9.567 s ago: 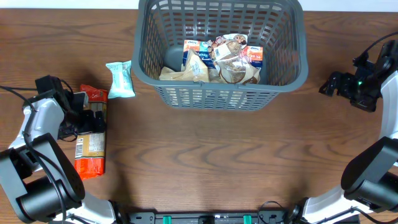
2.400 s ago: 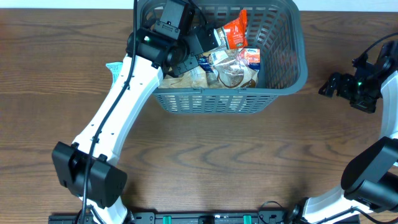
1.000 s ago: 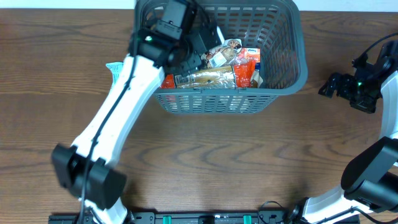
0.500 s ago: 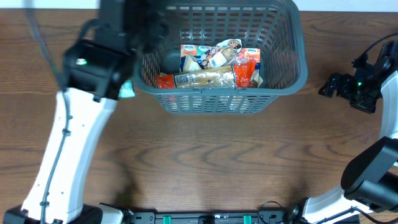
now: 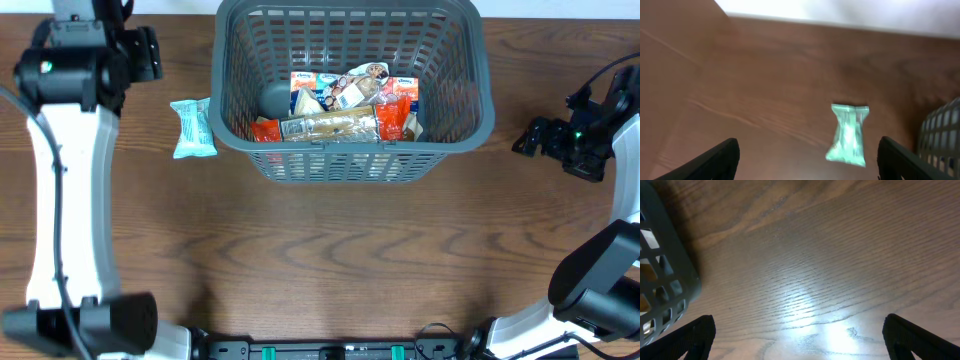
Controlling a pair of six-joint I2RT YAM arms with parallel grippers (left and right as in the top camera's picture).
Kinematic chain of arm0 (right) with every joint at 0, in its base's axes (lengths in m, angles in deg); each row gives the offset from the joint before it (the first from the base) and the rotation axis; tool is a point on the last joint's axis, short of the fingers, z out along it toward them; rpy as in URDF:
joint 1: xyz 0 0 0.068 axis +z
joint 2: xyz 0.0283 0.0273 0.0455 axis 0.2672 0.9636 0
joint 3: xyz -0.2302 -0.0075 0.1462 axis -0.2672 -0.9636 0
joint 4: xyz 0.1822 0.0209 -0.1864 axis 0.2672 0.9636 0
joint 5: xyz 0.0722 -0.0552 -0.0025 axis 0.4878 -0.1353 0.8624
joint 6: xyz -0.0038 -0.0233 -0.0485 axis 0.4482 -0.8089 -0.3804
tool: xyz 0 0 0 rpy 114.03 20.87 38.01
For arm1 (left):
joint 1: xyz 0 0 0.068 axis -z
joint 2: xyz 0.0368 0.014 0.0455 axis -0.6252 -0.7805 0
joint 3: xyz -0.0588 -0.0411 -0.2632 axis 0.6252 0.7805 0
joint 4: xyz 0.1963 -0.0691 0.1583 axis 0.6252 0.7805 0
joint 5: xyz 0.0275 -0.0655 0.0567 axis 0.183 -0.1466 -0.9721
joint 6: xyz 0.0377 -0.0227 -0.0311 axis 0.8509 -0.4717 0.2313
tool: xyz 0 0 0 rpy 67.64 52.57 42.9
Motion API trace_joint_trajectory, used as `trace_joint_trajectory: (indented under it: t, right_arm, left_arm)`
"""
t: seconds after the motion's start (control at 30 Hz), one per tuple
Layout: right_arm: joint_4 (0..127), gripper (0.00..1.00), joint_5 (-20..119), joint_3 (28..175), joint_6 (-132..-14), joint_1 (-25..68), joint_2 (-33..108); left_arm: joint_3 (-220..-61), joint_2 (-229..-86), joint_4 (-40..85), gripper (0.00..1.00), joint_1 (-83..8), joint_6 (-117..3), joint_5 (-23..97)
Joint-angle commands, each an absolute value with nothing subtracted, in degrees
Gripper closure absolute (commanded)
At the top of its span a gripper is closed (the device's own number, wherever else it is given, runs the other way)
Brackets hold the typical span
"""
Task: Pack container
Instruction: 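Move the left gripper left over the mint-green wrapped bar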
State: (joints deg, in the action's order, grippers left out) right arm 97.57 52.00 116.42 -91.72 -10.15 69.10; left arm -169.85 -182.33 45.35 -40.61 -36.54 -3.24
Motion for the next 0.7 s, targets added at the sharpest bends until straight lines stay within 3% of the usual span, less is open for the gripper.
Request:
trace_joint_trajectory:
  t: [0.0,0.37,0.67]
  right_arm:
    - [97.66,0.01,52.48,116.15,-92.44,-10.28,69.25]
    - [98.12,0.01,52.48,116.15,-92.44,-10.3,69.25]
    - [98.12,0.01,52.48,116.15,-92.44,-10.28,69.25]
  left_arm:
    - [-170.63,-187.48,46.6,0.2,-41.31,-39.38,1.57]
    - [-170.61,-201.32,47.14,0.19,-41.44,-39.36,2.33]
    - [-170.61,-210.98,47.93,0.18,-41.85,-39.34,13.5]
